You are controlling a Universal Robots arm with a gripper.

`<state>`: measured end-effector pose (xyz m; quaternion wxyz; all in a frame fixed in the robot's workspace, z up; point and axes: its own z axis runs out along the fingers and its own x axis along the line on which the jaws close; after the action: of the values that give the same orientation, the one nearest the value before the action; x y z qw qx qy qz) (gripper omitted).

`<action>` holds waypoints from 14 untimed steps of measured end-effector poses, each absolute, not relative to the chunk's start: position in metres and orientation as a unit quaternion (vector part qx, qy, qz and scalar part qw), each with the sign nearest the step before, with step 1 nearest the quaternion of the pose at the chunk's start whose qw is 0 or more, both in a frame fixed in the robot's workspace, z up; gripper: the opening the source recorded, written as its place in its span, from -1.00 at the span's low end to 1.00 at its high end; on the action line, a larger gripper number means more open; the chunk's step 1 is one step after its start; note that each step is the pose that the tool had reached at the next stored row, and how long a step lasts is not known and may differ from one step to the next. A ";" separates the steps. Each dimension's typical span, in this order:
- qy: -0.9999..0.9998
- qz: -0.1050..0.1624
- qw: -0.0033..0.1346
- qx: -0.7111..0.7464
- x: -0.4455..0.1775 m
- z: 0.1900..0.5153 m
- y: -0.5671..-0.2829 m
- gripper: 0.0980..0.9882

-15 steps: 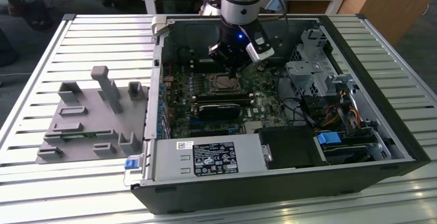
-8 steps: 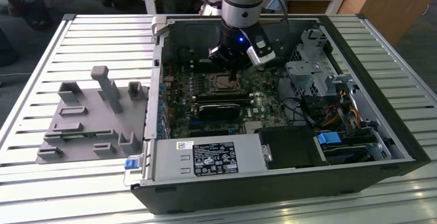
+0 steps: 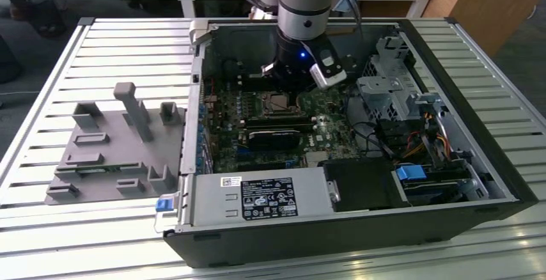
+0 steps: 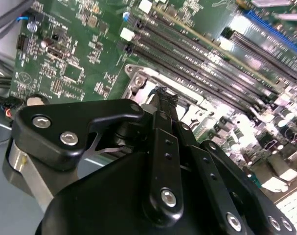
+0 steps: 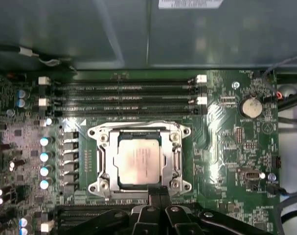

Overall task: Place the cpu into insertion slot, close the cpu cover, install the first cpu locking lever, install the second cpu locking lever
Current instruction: 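Install the second cpu locking lever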

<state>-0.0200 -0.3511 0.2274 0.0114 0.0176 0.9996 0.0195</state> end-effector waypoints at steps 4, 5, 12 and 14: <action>1.000 0.020 0.011 0.018 -0.020 0.227 -0.357 -0.98; 1.000 0.020 0.011 0.018 -0.020 0.227 -0.359 -0.98; 1.000 0.023 0.011 0.018 -0.036 0.227 -0.367 -0.98; 0.999 0.026 0.011 0.018 -0.041 0.227 -0.368 -0.98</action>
<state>-0.0413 -0.3680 0.2274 0.0111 0.0177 0.9995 0.0256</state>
